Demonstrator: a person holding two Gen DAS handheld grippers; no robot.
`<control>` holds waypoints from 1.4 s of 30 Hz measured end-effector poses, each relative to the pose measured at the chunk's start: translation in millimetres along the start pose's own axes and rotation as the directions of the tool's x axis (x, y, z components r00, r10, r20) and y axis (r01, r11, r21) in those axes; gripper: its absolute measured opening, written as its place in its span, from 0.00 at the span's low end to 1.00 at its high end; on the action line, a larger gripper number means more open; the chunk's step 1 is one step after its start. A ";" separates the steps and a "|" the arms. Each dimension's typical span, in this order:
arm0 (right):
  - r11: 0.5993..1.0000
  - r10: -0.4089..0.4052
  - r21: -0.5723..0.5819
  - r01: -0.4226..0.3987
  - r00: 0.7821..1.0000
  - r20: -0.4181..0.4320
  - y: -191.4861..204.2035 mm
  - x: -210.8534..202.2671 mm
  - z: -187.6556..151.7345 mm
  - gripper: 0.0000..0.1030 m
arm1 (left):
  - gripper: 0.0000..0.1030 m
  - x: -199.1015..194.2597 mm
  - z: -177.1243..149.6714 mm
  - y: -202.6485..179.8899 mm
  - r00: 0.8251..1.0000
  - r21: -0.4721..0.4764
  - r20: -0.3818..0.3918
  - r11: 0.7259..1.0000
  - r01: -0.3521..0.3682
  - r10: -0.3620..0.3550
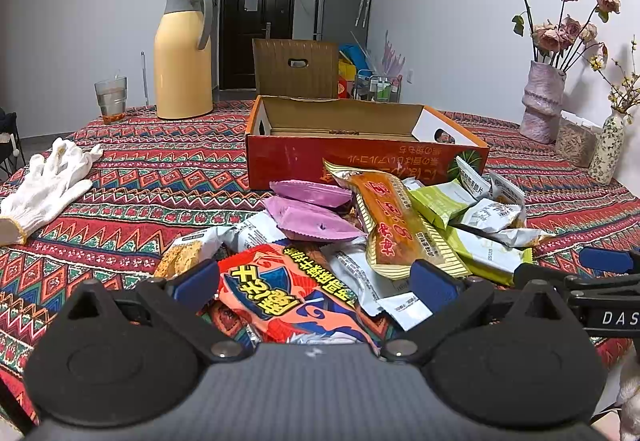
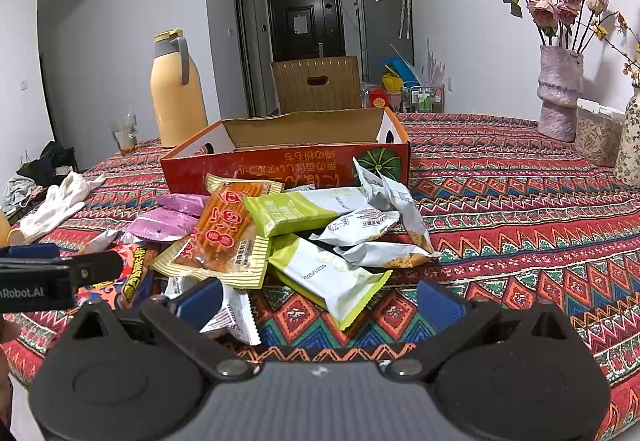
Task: Organize snacks
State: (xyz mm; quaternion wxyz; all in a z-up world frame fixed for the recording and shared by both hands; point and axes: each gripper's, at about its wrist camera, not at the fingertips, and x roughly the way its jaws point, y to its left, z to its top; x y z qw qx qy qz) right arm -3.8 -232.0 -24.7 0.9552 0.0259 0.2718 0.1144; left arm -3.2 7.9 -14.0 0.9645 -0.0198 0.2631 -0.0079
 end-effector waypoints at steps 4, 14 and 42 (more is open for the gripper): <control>1.000 0.000 0.000 0.000 1.000 0.000 0.0 -0.2 0.0 1.00 | 1.00 0.0 -0.3 0.0 1.000 0.000 0.001 1.000 0.000 0.000; 1.000 -0.001 0.000 0.001 1.000 0.000 0.2 -0.3 -0.2 1.00 | 1.00 -0.7 -1.3 -0.2 1.000 0.000 0.000 1.000 -0.001 0.001; 1.000 -0.008 0.008 0.008 1.000 -0.019 -2.1 1.9 -8.0 1.00 | 1.00 19.5 0.1 -0.5 0.988 -0.006 -0.133 0.997 -0.083 0.082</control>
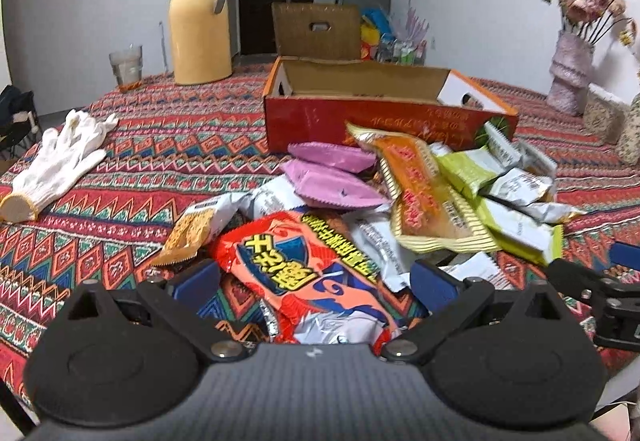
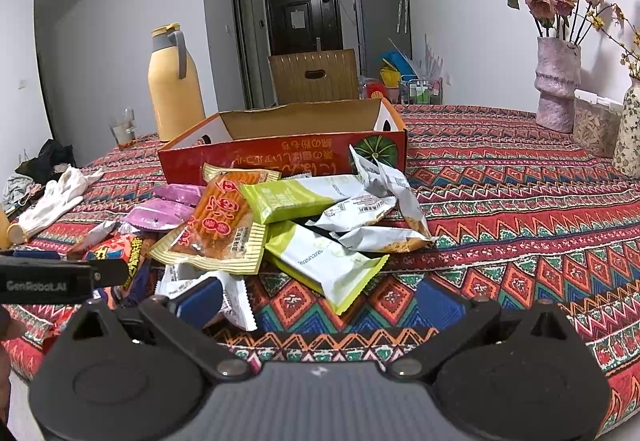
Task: Organize snacks
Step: 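Grasp the red-blue chip bag with the left gripper while the right gripper grasps a white packet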
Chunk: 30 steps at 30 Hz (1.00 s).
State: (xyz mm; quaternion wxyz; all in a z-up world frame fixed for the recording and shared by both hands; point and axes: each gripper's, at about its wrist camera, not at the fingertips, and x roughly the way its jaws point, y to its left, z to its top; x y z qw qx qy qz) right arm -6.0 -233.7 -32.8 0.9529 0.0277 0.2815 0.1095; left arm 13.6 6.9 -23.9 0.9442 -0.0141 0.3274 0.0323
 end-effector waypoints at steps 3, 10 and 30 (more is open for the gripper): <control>1.000 -0.003 0.002 0.003 1.000 -0.004 -0.8 0.0 -1.0 1.00 | 1.00 7.3 2.0 1.7 0.999 -0.014 -0.033 1.000 -0.026 0.025; 1.000 -0.009 0.012 0.010 1.000 -0.020 -4.5 6.2 -3.3 1.00 | 1.00 26.5 3.6 7.1 0.989 -0.045 -0.126 0.996 -0.082 0.075; 1.000 -0.009 0.029 0.010 0.999 -0.045 -8.0 13.4 -8.0 1.00 | 0.63 25.0 -1.5 8.3 0.987 -0.019 -0.156 0.999 -0.034 0.031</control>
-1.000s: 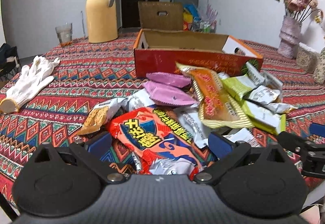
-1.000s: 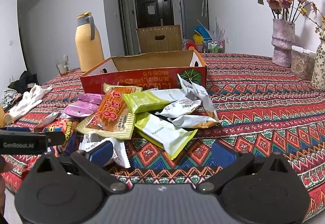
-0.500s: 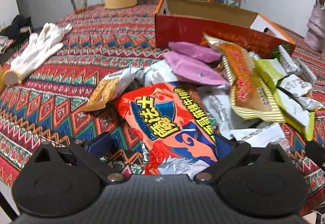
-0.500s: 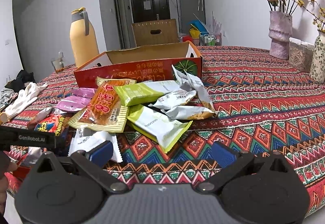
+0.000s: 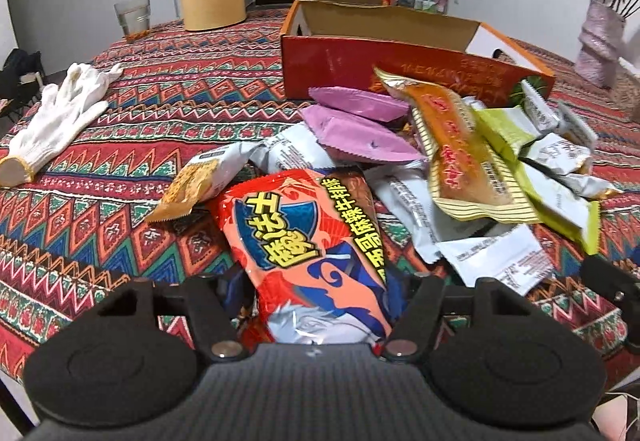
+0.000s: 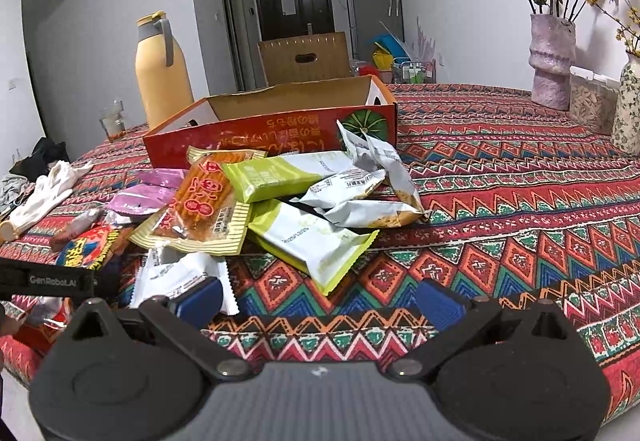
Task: Organize snacks
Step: 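Grasp the red-blue chip bag with the left gripper while the right gripper grasps a white packet, then carry both packets over the cardboard box and open both grippers to drop them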
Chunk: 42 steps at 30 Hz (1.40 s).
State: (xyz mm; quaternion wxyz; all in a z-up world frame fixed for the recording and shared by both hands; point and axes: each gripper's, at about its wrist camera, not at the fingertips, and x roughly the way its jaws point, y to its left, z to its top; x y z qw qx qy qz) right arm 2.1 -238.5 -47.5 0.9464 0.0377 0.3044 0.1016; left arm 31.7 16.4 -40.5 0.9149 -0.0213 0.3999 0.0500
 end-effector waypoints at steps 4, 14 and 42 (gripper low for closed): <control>1.000 0.005 -0.003 -0.005 1.000 0.005 2.5 -2.0 -0.6 1.00 | 0.62 -8.3 -2.0 -0.4 1.000 0.010 0.025 1.000 0.008 -0.008; 0.994 0.082 -0.080 -0.080 0.996 0.018 36.5 1.1 -1.5 0.99 | 0.62 -42.6 0.7 3.4 0.990 0.055 0.132 0.997 0.047 -0.054; 0.960 0.140 -0.234 -0.153 0.988 -0.071 85.0 32.1 -2.4 0.52 | 0.62 -43.8 2.4 29.9 0.980 0.046 0.160 0.993 0.112 -0.118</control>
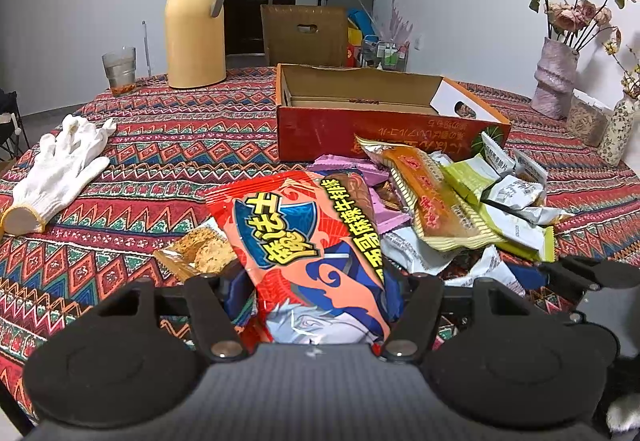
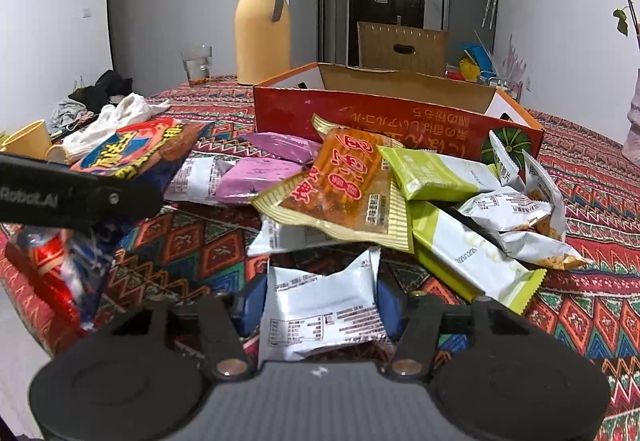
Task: Organize snacks
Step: 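Carry both packets over the cardboard box and open both grippers to drop them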
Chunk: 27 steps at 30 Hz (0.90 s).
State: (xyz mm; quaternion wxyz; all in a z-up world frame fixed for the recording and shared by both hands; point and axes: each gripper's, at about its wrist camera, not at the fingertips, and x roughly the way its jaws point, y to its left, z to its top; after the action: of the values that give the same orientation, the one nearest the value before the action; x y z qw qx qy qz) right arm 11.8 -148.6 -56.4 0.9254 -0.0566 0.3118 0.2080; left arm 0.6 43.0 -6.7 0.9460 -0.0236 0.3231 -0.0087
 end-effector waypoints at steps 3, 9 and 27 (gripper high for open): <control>1.000 0.005 0.006 -0.005 1.000 0.010 -1.7 -8.8 -3.0 0.51 | 0.62 -4.1 1.7 -2.0 1.000 0.000 0.008 1.000 0.002 -0.002; 1.000 0.006 0.015 -0.007 0.998 0.061 -10.2 -35.2 0.3 0.50 | 0.62 -11.6 11.5 -9.3 0.999 0.009 0.036 1.000 0.004 -0.005; 0.995 -0.088 0.063 0.076 0.973 0.211 -88.6 -31.4 103.4 0.51 | 0.62 25.6 116.2 -36.2 0.992 0.027 0.129 1.000 -0.016 0.012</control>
State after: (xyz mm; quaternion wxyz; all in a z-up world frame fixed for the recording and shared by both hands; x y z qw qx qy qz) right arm 83.8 -215.8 42.9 0.9625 -0.0215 0.2134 0.1659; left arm 92.0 10.6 71.3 0.9652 -0.0085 0.2613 -0.0052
